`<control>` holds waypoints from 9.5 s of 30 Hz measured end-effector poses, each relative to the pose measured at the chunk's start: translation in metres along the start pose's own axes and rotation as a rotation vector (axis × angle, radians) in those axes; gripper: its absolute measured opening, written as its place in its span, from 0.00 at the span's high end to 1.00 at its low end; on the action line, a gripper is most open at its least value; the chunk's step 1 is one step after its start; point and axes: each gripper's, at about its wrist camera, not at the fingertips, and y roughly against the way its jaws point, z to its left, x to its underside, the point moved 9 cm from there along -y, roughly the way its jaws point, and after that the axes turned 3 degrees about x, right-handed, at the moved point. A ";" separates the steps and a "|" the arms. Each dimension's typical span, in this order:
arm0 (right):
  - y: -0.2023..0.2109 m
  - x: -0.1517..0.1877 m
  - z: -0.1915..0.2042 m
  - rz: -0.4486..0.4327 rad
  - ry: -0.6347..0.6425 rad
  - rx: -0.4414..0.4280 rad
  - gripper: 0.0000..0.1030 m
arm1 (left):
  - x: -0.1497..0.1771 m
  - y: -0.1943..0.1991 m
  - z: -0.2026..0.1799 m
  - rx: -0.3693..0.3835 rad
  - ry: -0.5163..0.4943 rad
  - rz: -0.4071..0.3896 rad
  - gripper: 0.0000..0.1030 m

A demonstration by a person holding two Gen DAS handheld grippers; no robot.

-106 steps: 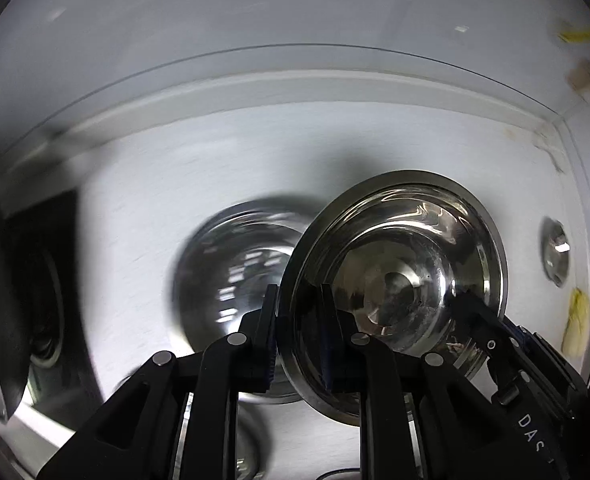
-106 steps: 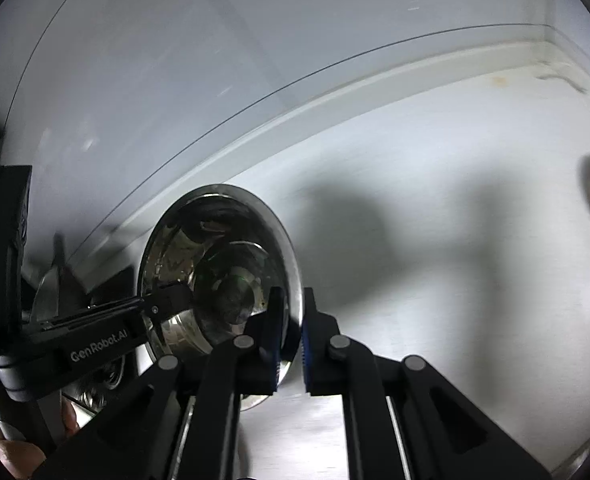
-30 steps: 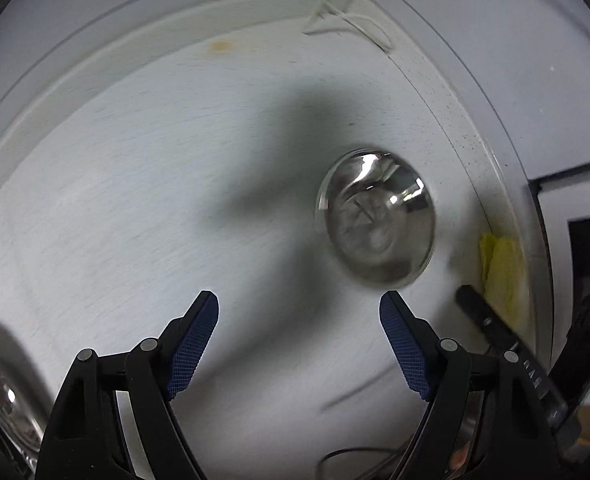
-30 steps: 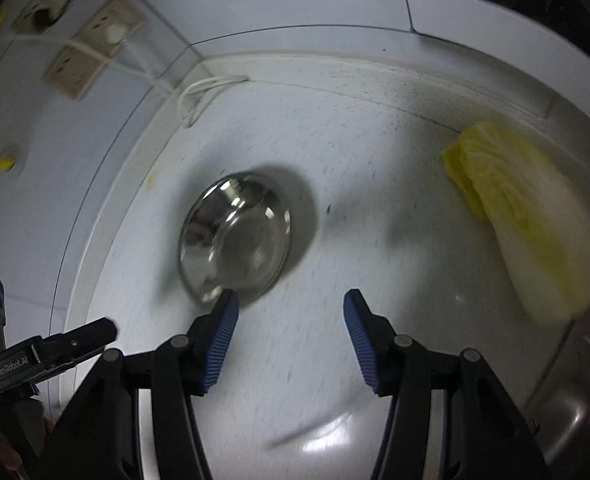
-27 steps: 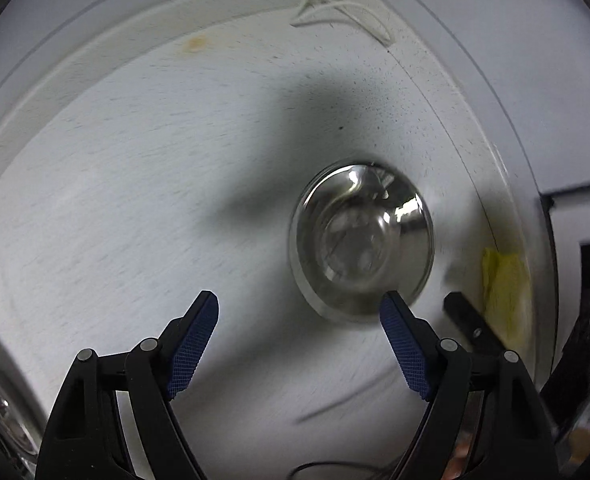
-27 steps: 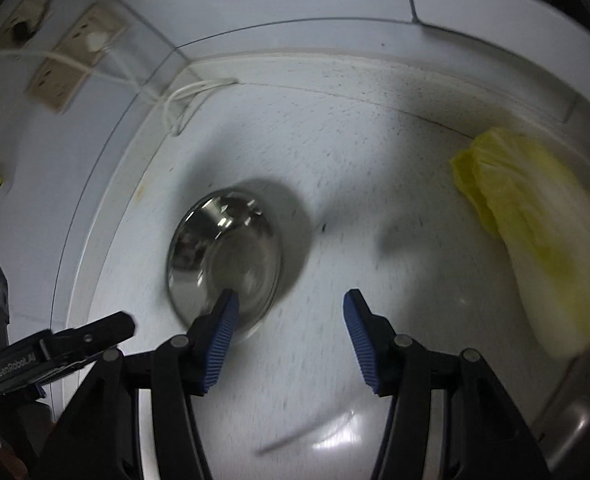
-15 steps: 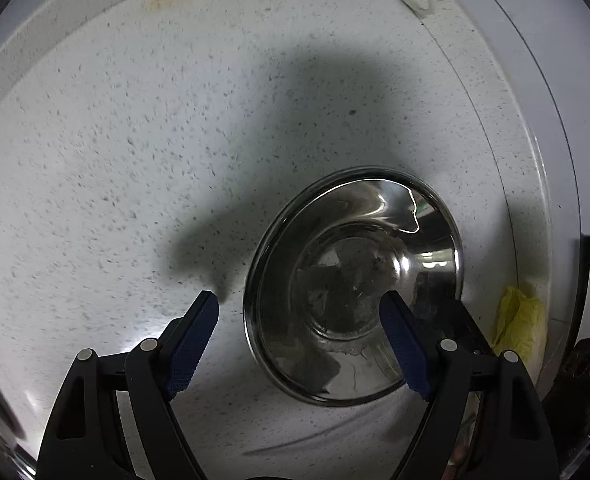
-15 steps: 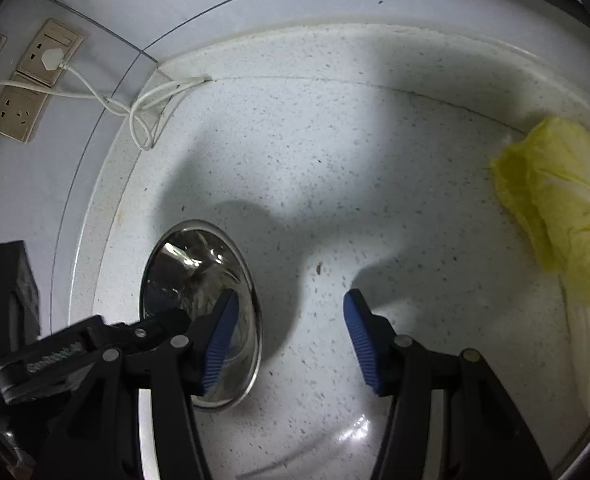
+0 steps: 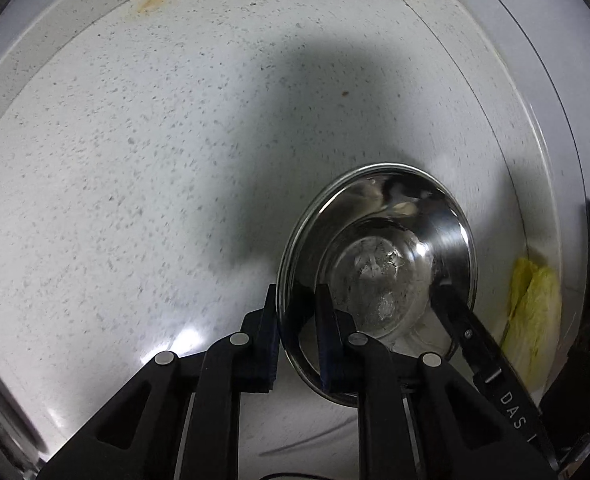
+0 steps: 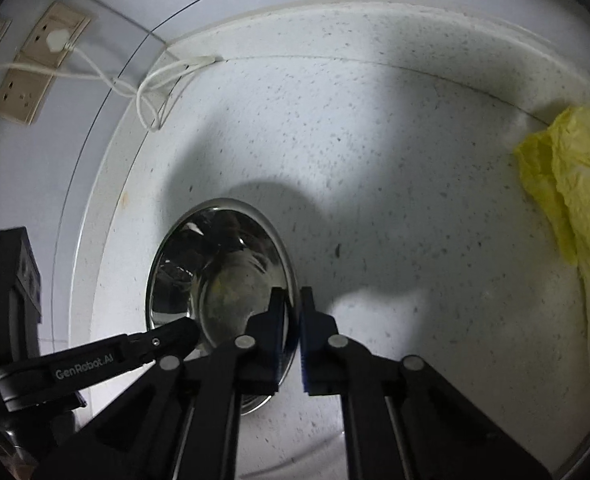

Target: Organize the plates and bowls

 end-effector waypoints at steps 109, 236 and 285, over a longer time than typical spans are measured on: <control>-0.021 0.346 0.350 0.227 0.662 -0.056 0.61 | 0.320 0.155 0.477 0.085 0.713 -0.298 0.49; 0.008 0.560 0.326 0.277 0.889 -0.033 0.92 | 0.516 0.130 0.526 -0.033 0.633 -0.313 0.94; 0.141 0.541 0.211 0.055 0.779 -0.151 0.46 | 0.656 0.237 0.420 -0.347 0.601 -0.709 0.33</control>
